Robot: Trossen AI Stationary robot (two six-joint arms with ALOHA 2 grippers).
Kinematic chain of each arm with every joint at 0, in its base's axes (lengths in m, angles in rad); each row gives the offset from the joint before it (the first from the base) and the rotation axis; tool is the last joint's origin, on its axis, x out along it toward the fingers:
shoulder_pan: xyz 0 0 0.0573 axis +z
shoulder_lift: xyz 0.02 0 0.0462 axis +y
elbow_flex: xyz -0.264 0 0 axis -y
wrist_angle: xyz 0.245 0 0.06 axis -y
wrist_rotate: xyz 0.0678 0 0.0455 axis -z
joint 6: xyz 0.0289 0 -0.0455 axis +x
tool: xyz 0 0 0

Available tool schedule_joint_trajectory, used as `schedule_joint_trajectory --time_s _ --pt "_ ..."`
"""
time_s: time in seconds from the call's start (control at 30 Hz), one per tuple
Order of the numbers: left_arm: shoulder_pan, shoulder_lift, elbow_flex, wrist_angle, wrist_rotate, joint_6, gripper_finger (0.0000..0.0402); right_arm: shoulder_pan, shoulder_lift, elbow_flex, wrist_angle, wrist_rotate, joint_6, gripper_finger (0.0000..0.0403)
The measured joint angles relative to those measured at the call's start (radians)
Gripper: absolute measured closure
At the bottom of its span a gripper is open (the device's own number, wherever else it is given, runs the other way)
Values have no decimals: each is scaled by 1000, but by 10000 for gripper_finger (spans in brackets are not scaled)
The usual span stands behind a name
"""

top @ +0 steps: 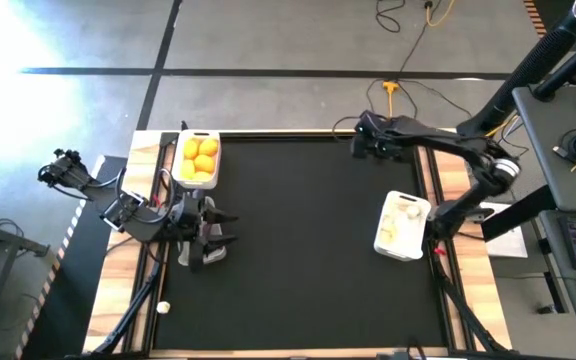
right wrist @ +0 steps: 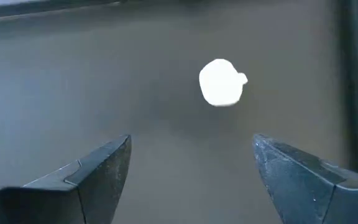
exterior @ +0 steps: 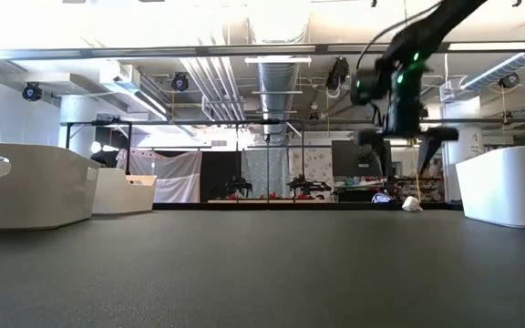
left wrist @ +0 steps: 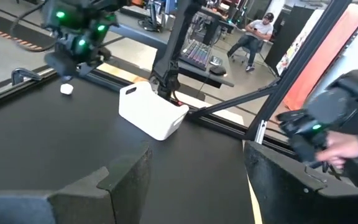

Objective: Sort produce into baskets
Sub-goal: Put the white garlic into the bottom white bin

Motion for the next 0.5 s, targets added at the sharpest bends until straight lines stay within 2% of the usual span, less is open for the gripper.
schedule_joint_trajectory --time_s 0.27,0.5 --pt "0 0 0 -1 -18 -7 164 -99 195 8 45 -1 -11 99" --pt "2 -1 0 -5 -91 29 164 -139 238 8 99 40 -20 136"
